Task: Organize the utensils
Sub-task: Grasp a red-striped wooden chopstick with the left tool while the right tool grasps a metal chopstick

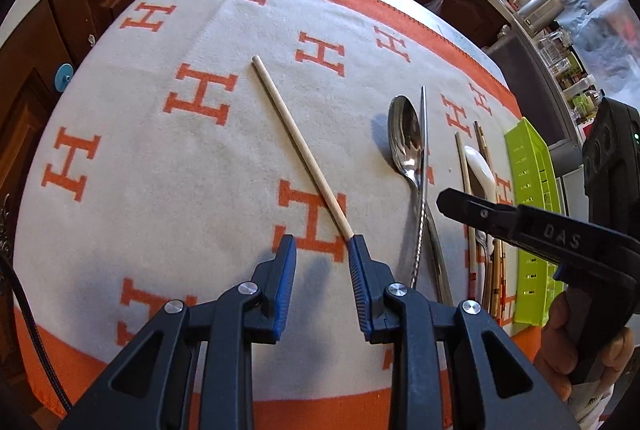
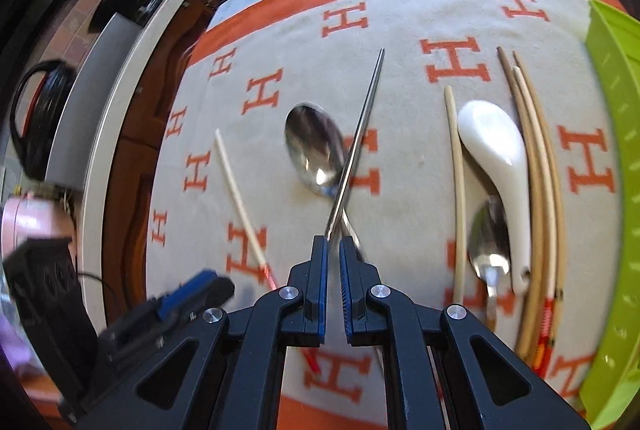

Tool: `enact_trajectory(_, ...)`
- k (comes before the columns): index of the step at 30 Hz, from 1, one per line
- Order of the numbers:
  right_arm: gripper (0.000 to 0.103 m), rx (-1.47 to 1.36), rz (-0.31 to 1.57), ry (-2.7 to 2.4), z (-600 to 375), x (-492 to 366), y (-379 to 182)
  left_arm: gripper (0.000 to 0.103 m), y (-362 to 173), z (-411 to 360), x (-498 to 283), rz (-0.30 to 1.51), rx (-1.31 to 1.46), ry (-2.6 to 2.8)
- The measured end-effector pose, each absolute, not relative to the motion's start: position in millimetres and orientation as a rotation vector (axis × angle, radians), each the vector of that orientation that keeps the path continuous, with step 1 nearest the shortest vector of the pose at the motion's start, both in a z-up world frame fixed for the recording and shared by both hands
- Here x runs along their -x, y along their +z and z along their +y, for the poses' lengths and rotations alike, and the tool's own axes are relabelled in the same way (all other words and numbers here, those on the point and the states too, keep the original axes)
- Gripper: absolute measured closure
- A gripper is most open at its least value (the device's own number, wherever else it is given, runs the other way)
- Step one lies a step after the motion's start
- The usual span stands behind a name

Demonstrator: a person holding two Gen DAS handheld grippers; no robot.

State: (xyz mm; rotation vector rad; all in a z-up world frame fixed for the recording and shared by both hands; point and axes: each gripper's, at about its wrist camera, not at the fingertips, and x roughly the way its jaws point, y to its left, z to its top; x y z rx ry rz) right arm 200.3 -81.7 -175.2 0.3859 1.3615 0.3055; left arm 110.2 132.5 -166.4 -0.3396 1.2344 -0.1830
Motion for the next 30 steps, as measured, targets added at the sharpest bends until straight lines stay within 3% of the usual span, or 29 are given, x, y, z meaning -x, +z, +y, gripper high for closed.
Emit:
enact_trajectory(10,0.093,-0.384,1.395,0.302,-70.4,-232.5,-197.1,0.078,-177.8,122.8,-137.1,1.273,0.339,-0.163)
enact_trajectory(16,0.097,-0.374,1.381,0.277,-85.4,-227.5,-195.8,0.078,-176.9,112.9,-143.8,1.279,0.293,-0.136)
enact_trajectory(26,0.097,-0.315,1.358,0.249,-108.6,-212.8,-193.7,0.077,-178.4,62.9,-154.0,1.26,-0.025,-0.061)
enact_trajectory(27,0.097,-0.313,1.356,0.251,-108.2,-211.8,-193.8,0.078,-178.9,55.2,-153.2,1.246,-0.078,-0.053)
enact_trajectory(29,0.097,-0.318,1.352,0.259,-110.0,-209.4,-194.0,0.094,-178.3,46.1,-152.5,1.235,-0.113,-0.08)
enact_trajectory(30,0.097,-0.324,1.351,0.265,-111.8,-208.2,-194.0,0.095,-178.2,44.3,-152.7,1.234,-0.12,-0.084)
